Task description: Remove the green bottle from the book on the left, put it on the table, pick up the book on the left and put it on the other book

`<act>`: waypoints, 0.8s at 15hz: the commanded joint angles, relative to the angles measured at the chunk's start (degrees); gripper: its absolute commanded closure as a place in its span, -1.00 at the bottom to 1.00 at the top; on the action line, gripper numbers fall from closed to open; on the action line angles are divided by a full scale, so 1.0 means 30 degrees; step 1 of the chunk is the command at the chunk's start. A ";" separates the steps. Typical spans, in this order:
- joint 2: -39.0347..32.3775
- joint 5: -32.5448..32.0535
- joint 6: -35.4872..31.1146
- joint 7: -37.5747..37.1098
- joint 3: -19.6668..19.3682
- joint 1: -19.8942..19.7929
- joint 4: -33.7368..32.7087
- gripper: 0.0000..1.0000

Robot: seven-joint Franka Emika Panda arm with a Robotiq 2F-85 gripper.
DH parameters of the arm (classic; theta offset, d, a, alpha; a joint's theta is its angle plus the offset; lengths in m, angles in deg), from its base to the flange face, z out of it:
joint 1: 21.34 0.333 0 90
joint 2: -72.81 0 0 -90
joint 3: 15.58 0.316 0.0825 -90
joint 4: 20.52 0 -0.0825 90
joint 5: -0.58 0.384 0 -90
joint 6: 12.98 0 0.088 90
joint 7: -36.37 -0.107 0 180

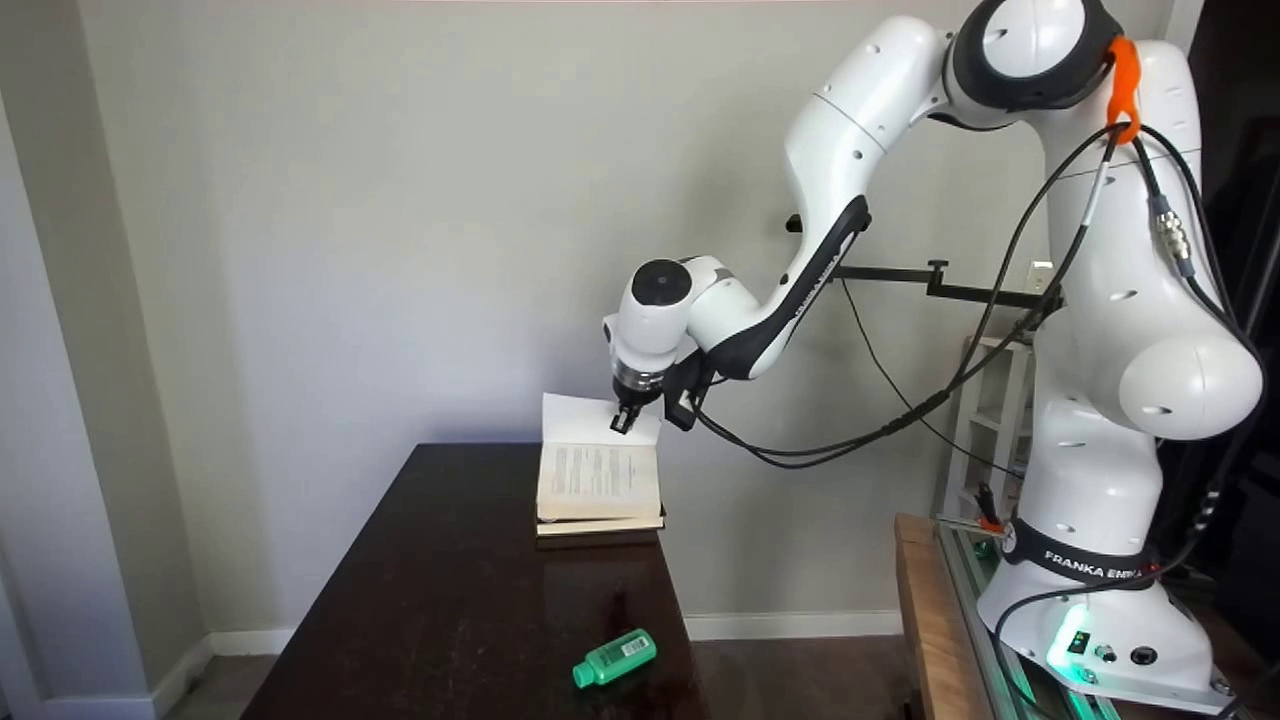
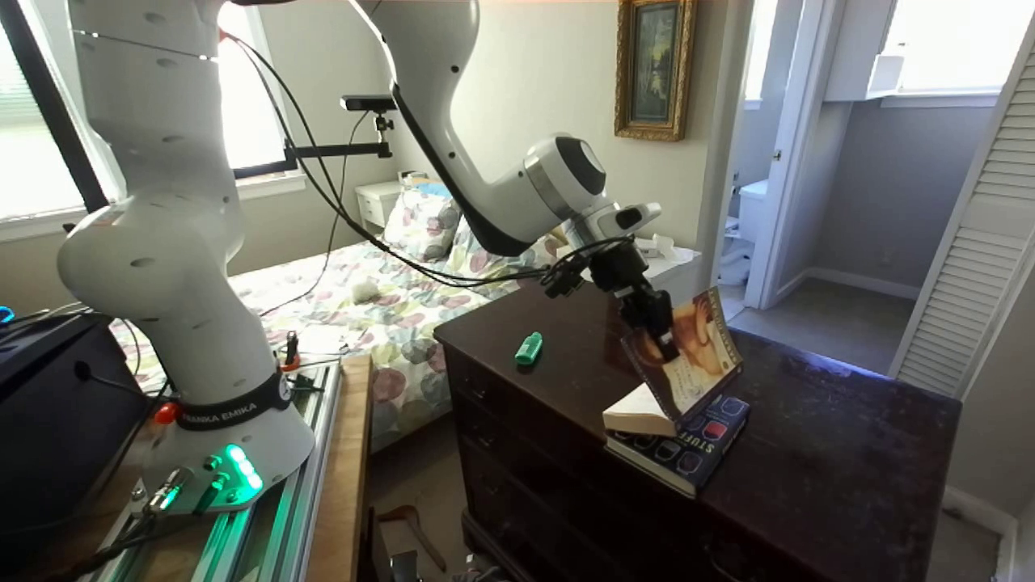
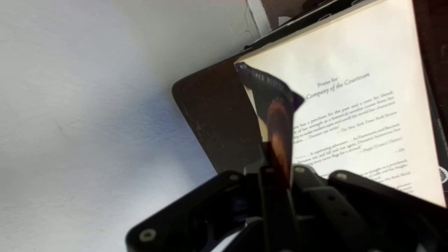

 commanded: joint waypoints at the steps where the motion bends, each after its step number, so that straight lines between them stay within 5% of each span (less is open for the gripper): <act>1: -0.0788 -0.0873 0.0367 -0.1110 0.0305 0.0186 -0.0769 1.00; 12: -0.1181 -0.1562 0.1201 -0.1140 0.0023 -0.0028 -0.1091 1.00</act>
